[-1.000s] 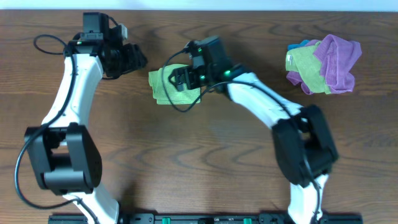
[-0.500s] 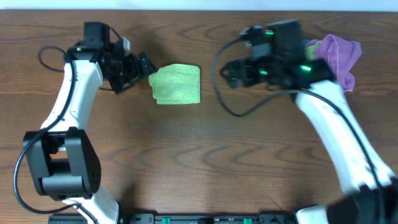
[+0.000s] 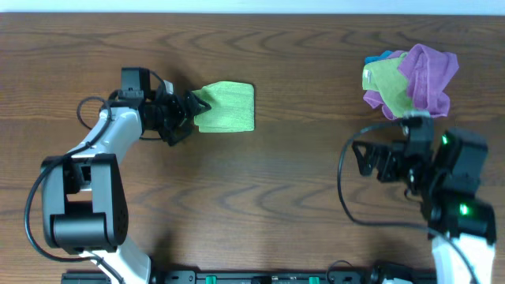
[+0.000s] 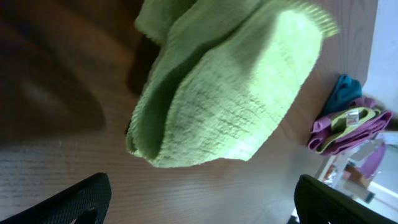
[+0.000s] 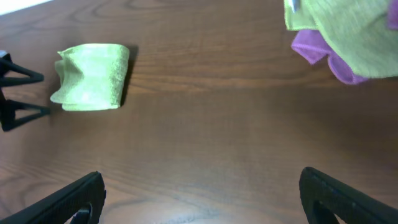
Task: Fold the cloth
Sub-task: 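Retract the right arm to rest and grasp the towel with the left gripper, then lift the folded towel with the left gripper toward the top left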
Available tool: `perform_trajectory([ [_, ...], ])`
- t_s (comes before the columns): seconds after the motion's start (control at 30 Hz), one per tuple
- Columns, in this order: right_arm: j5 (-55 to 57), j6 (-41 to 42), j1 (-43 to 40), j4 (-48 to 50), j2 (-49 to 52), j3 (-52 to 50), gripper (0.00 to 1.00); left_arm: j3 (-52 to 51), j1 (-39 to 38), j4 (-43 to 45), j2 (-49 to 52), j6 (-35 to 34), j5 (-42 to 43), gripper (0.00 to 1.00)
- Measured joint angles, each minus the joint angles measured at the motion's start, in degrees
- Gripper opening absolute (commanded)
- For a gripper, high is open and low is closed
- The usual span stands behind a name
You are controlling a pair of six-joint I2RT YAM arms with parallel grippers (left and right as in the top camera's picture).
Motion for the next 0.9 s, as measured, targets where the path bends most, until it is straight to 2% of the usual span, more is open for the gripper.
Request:
perform_trajectory([
  [0.13,-0.87,0.04,-1.27,-0.48,-4.48,-3.76,0.99,-3.19,-0.81,4.37,0.00,-3.98,0.44,0.95],
  [0.3,-1.09,0.07,-1.31,-0.85,-4.90,-4.28,0.99,-4.92,-2.14,8.83,0.00,-8.20,0.28,0.95],
  [0.9,-1.25,0.11,-1.31,-0.85,-4.79,-4.33,0.99,-4.96,-5.99,12.11,0.02,-14.08,-7.28,0.96],
])
